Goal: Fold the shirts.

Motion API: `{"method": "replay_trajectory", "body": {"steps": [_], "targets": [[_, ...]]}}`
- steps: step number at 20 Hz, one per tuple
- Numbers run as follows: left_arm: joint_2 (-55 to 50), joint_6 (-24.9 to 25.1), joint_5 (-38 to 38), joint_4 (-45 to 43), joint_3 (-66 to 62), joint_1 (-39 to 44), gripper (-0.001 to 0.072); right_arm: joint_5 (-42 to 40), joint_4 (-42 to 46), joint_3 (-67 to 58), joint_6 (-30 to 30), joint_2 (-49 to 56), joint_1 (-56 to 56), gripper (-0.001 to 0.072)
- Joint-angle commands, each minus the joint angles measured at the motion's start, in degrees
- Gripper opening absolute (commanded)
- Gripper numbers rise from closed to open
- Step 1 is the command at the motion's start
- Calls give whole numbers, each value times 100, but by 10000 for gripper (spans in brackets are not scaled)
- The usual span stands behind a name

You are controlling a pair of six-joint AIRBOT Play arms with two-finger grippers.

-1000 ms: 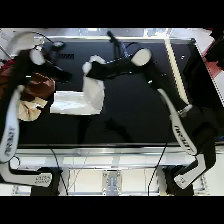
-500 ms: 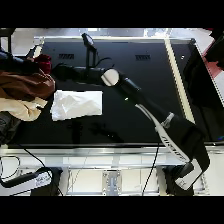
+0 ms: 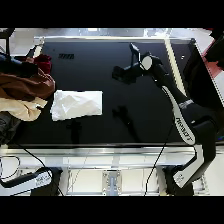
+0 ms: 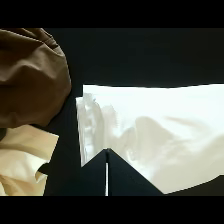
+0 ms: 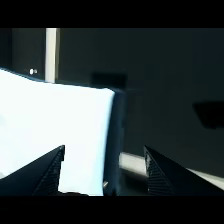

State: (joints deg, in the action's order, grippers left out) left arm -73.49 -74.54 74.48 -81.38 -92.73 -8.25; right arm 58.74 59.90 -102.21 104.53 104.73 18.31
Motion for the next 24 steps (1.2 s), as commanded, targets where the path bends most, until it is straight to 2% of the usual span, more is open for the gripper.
{"method": "replay_trajectory", "body": {"steps": [1,2,4,6,14,15,16,17,20,22,24], "targets": [[-42,0,-2,-2,20,-7,13,562,-1403,264,-31,691,-367,554],[-61,0,-2,0,22,-4,13,697,-1939,264,-304,968,-339,561],[-79,0,-2,-2,50,-4,13,763,-2885,264,-684,1440,-219,642],[-87,2,-2,-2,52,-4,13,649,-3713,262,-1137,1794,15,642],[-87,2,0,2,52,-4,13,116,-4153,-240,-1235,2262,1019,613],[-87,2,0,2,52,-4,13,-46,-4151,-321,-1235,2271,1095,511],[-87,2,2,2,52,-4,13,-155,-4148,-409,-1246,2271,1137,299],[-87,2,2,2,52,-4,13,-212,-4148,-531,-1250,2271,1137,8],[-87,2,4,0,52,-4,13,-31,-3888,-1132,-1270,2212,927,11],[-87,2,4,-2,52,-4,13,407,-2870,-1655,-1119,2026,570,11],[-87,2,2,-4,52,-4,13,807,-1733,-1661,-861,1561,98,11]]}}
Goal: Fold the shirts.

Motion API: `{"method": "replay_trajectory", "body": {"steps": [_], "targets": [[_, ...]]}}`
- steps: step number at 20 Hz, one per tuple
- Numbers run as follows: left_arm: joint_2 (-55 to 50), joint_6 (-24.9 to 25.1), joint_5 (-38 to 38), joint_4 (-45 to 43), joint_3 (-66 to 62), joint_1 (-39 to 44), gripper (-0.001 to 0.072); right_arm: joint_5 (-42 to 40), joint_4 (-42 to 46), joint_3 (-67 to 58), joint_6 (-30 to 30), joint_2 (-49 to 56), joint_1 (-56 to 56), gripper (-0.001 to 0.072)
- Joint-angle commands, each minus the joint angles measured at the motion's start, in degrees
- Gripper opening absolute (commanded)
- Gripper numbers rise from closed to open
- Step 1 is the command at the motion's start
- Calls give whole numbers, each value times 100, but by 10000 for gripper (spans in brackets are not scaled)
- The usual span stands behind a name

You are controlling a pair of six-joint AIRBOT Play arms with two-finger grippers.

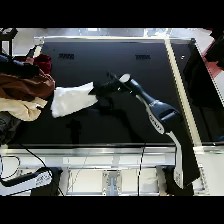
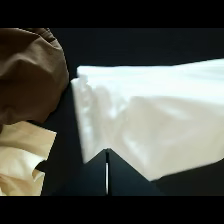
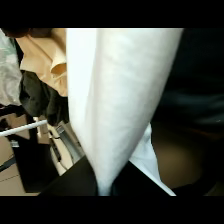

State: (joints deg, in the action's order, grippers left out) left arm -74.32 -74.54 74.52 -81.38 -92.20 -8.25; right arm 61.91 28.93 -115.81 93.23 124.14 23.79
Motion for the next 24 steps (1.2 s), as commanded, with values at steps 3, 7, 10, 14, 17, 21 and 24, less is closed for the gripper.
{"method": "replay_trajectory", "body": {"steps": [3,7,10,14,17,21,24], "targets": [[-4,0,0,-2,0,-4,13,1303,3703,-83,603,-1368,-1338,11],[-4,0,-4,105,2,-2,13,1963,5425,208,654,-2599,-2653,11],[-4,-2,-4,107,4,0,14,2411,5866,501,592,-3274,-3698,11],[-4,-22,-4,177,4,0,14,2474,6002,1829,308,-4172,-4778,11],[-7,-22,-9,374,24,0,14,2028,6028,3731,210,-5018,-5348,11],[-7,-24,-4,407,149,0,14,1147,6166,6673,186,-6264,-6122,12],[-7,-22,-9,409,372,0,14,1237,6432,7827,-105,-6721,-6649,13]]}}
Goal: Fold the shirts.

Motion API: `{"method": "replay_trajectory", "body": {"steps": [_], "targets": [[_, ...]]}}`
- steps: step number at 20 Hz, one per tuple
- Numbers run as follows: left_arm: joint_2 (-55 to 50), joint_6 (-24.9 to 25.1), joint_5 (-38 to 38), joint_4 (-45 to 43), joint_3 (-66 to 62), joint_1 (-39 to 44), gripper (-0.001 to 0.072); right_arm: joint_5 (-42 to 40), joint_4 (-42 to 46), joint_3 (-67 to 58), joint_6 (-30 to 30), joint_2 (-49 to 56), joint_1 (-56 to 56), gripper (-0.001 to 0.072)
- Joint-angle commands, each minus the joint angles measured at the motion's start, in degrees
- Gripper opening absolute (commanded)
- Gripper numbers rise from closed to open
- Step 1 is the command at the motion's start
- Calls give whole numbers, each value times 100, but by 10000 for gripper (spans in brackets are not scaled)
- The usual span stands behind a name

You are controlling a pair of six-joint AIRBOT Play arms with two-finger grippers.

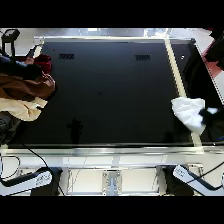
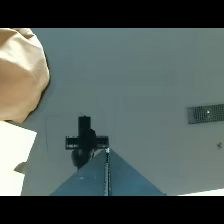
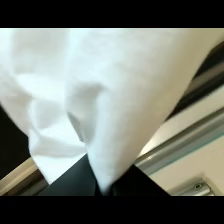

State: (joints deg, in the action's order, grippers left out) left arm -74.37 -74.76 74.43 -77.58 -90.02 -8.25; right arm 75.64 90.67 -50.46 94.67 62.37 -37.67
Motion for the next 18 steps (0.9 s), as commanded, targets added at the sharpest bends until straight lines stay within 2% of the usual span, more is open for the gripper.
{"method": "replay_trajectory", "body": {"steps": [1,2,4,5,7,8,9,11,12,14,15,16,18], "targets": [[-2,0,0,26,236,0,14,79,289,1364,-501,-599,-603,35],[-2,0,0,26,319,0,14,304,289,1316,-647,-658,-651,85],[-2,0,2,28,411,0,14,925,142,929,-691,-909,-662,350],[-2,0,0,28,411,0,14,1255,39,601,-752,-1086,-662,436],[-2,0,2,28,411,0,14,1663,-107,-328,-761,-1508,-660,454],[-2,0,2,31,411,0,14,1569,-389,-787,-754,-1720,-656,453],[-2,-2,2,39,411,0,14,1259,-994,-1220,-726,-1963,-656,451],[-2,0,2,164,411,0,14,254,-2931,-1631,-785,-2382,-656,450],[-2,0,7,225,411,0,14,-219,-4280,-1650,-1241,-2555,-654,450],[-2,0,4,356,411,0,14,-323,-6314,-1650,-2573,-2653,-448,449],[-2,0,4,358,411,0,14,-216,-6830,-1650,-3056,-2645,-170,450],[-2,2,4,352,411,0,14,-181,-6929,-1650,-3263,-2627,177,450],[-2,2,4,352,411,-4,14,-205,-6631,-1637,-3453,-2551,1067,449]]}}
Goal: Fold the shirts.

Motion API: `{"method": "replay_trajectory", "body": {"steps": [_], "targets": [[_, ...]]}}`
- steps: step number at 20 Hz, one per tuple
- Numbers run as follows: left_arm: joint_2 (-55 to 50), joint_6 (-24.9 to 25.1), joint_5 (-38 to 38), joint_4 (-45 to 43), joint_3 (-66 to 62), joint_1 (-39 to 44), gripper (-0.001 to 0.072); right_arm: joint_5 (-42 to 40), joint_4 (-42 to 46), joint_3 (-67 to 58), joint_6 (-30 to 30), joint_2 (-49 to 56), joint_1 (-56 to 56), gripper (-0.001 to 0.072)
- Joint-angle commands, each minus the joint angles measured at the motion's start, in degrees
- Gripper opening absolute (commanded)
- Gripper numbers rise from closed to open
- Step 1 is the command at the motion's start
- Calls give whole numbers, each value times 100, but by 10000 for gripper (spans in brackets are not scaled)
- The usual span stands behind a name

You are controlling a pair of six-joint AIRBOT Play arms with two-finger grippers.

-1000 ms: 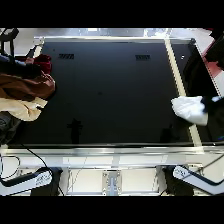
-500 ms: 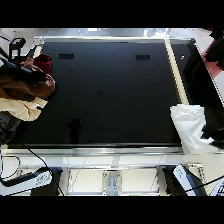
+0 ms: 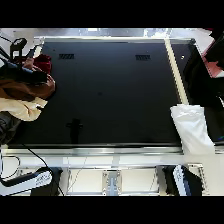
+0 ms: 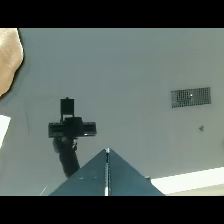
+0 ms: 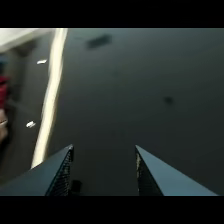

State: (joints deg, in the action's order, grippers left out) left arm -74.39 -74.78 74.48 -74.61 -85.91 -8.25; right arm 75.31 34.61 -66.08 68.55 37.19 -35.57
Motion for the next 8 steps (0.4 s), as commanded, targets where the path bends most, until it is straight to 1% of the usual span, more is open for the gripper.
{"method": "replay_trajectory", "body": {"steps": [1,5,8], "targets": [[0,4,0,57,0,-4,14,-221,-754,-68,-857,50,1366,450],[0,4,2,55,0,-4,14,-284,184,-70,-863,584,3185,449],[0,4,0,55,0,-4,14,-289,490,-70,-866,968,4098,449]]}}
